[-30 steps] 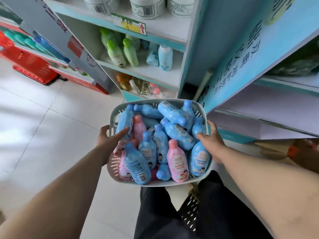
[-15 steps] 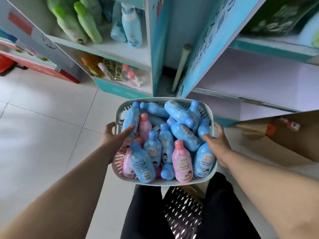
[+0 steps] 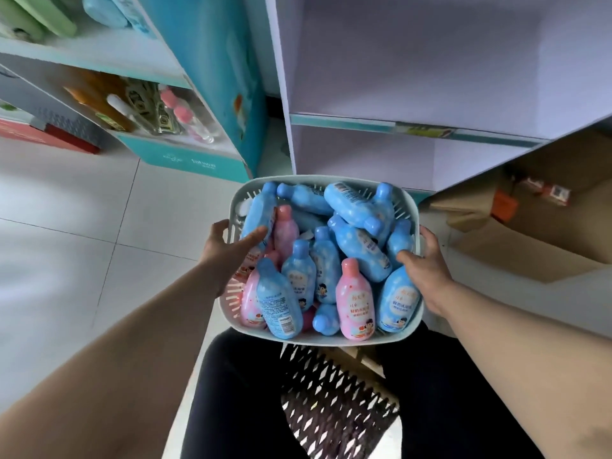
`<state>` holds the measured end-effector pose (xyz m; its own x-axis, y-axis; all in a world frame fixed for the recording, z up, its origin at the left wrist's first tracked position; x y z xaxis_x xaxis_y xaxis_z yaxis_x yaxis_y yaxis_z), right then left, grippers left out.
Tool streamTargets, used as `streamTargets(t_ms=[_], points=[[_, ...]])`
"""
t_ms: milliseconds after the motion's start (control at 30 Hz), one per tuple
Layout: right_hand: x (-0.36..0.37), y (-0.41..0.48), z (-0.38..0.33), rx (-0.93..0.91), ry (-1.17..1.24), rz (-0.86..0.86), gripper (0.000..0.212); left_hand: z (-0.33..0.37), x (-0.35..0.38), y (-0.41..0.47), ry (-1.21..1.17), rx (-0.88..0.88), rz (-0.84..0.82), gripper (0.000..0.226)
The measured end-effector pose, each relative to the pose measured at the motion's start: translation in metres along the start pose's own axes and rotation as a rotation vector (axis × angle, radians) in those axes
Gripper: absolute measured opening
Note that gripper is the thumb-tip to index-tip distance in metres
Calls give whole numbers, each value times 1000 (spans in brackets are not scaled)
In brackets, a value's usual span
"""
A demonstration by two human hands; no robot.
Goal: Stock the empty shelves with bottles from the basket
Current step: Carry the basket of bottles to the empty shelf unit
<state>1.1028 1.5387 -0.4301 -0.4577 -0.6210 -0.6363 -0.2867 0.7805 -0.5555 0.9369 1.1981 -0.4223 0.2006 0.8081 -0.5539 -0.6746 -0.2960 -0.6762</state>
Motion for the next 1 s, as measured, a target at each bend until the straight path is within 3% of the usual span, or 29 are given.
streamTargets(t_ms=[533, 700, 833, 1000], points=[[41, 173, 141, 50, 97, 129, 62, -45, 220, 90, 45, 125, -72, 95], [68, 209, 164, 55, 158, 136, 64, -58, 253, 121, 51, 168, -44, 91], [77, 219, 175, 54, 167, 159, 65, -65, 264, 131, 18, 187, -19, 70], [83, 225, 183, 31, 49, 104, 67, -47, 265, 124, 184, 221, -68, 61]])
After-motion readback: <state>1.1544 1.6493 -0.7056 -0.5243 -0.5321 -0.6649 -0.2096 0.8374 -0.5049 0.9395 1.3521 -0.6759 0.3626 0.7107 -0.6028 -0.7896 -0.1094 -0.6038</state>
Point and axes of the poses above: each hand's wrist, its own y-axis towards the middle knuckle, its own x-axis out of the palm, z = x × y, the point moved 9 cm from there along y, towards the middle knuckle, and after that the axes turned 14 degrees about z, right-handed, at the moved point
